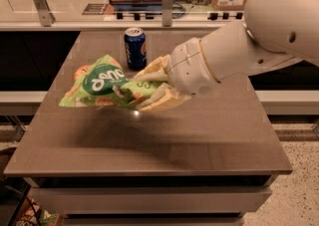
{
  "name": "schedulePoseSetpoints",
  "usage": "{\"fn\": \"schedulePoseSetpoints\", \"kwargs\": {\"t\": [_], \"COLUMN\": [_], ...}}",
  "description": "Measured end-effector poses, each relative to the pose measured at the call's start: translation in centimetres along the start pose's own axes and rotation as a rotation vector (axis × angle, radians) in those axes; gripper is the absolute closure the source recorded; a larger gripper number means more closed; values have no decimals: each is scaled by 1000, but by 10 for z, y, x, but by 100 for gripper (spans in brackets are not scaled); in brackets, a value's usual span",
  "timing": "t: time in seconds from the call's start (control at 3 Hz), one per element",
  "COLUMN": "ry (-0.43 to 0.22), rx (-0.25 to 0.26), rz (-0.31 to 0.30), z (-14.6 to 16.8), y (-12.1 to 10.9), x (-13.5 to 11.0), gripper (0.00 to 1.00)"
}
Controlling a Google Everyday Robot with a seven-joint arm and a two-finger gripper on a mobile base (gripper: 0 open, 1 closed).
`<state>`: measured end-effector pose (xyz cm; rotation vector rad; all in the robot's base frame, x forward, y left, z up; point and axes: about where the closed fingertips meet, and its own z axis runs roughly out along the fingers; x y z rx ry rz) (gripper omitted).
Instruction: Pick green rice chip bag
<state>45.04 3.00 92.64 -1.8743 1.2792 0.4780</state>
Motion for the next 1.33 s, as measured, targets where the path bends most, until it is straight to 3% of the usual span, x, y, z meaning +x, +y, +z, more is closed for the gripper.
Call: {"fn": "schedulePoseSetpoints", "kwargs": {"t": [0.67, 1.0, 1.33], "ry": [-12, -9, -9], "rx": [85, 111, 111], "rz": [-78, -115, -115], "z": [-43, -58, -58], "y": [-22, -31, -31], "x": [-18, -31, -31], "gripper": [100, 100, 100]}}
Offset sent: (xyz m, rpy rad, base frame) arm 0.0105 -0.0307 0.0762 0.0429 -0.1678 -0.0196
